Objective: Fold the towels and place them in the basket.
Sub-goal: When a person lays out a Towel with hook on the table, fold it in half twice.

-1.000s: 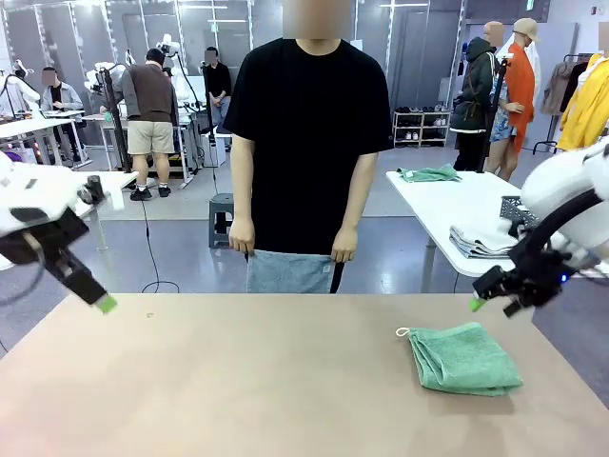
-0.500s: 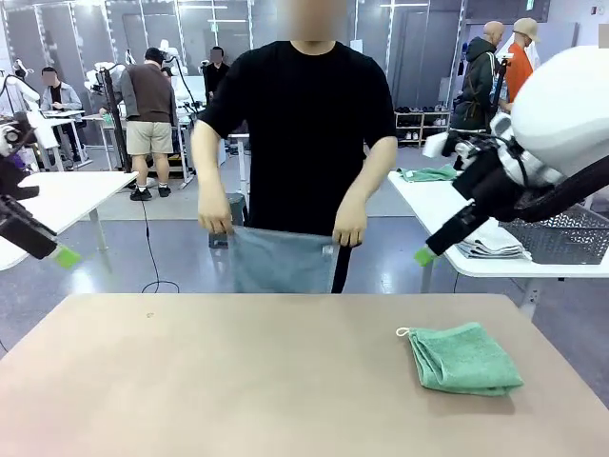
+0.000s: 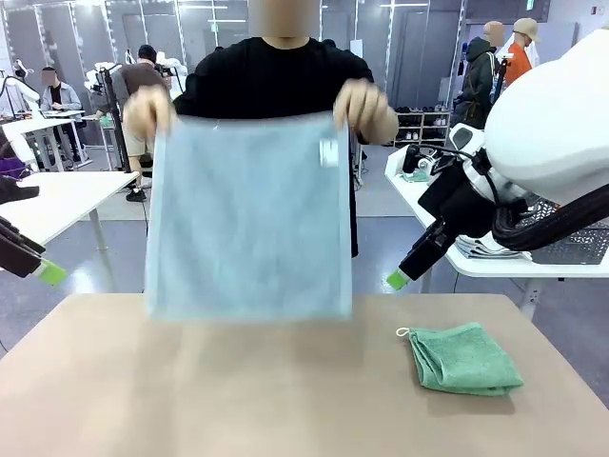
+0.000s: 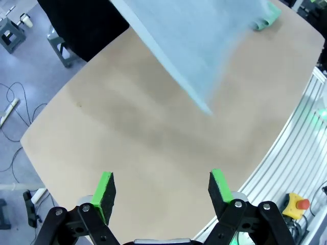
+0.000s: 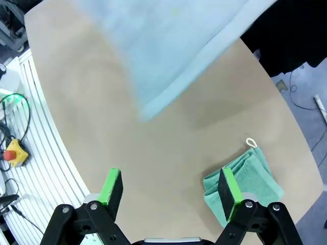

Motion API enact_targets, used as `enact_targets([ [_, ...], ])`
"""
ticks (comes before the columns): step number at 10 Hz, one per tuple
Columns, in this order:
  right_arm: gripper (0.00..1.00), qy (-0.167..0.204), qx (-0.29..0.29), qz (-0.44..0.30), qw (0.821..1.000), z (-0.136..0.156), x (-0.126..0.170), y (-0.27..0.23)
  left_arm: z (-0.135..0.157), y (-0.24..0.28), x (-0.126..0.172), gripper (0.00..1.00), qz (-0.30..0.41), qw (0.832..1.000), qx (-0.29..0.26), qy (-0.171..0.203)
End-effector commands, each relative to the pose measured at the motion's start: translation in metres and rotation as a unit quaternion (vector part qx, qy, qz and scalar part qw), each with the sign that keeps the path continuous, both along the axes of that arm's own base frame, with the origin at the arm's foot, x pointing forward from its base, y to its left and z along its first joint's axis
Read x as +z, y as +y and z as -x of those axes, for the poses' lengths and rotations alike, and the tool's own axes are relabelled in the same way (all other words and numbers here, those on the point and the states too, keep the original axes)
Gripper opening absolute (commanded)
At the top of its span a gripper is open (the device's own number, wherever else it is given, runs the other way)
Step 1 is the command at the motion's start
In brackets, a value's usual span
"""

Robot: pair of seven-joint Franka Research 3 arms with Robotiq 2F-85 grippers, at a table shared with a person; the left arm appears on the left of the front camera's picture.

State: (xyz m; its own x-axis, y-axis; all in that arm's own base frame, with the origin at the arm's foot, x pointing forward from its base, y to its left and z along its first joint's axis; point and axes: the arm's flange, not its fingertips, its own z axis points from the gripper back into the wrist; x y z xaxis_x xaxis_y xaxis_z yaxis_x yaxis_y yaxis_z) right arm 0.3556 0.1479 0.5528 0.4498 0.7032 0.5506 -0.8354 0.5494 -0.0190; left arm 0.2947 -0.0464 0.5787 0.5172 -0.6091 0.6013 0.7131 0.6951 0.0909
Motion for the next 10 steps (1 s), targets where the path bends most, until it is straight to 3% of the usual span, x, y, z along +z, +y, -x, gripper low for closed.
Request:
enact_targets([
  [1, 0.94, -0.001, 0.004, 0.0, 1.0, 0.0004, 0.0055, 0.0014, -0.0022, -0.0016, -0.0054, 0.92, -0.008, 1.0, 0.0, 0.006],
  [10, 0.94, -0.001, 0.004, 0.0, 1.0, 0.0004, 0.0055, 0.0014, -0.0022, -0.0016, -0.0054, 0.92, -0.008, 1.0, 0.0, 0.006],
])
